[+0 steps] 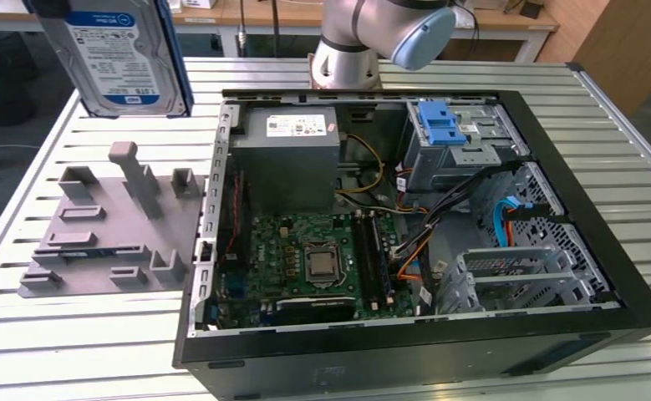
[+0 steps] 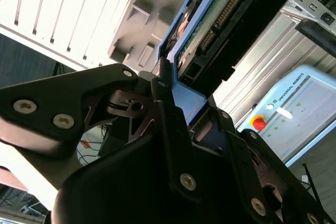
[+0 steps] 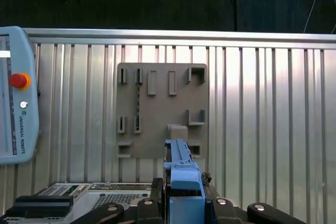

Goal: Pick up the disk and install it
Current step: 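Pick up the disk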

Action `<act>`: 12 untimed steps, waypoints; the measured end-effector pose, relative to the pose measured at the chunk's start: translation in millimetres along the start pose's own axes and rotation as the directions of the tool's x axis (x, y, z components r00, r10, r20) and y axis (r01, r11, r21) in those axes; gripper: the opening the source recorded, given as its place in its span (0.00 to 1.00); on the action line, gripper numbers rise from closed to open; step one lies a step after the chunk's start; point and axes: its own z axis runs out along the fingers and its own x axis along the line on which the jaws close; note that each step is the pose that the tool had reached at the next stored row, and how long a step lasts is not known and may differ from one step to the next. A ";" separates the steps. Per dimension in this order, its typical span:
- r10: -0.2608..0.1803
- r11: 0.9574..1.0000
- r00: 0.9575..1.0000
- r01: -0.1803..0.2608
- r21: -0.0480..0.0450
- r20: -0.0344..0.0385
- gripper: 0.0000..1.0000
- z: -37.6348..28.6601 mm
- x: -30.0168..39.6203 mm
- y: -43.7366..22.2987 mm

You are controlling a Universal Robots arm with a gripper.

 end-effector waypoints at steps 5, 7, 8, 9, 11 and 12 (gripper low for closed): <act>0.000 1.000 1.000 0.000 0.000 0.000 0.36 -0.1 0.2 -1.8; 0.000 1.000 1.000 0.000 0.000 0.000 0.36 -0.2 1.9 -1.9; 0.000 1.000 1.000 0.000 0.000 0.000 0.36 -0.1 2.1 -1.9; 0.000 1.000 1.000 0.000 0.000 0.000 0.36 -0.1 2.1 -1.9; 0.000 1.000 1.000 0.000 0.000 0.000 0.36 -0.2 2.1 -1.9; 0.000 1.000 1.000 0.000 0.000 0.000 0.36 -0.2 2.2 -1.9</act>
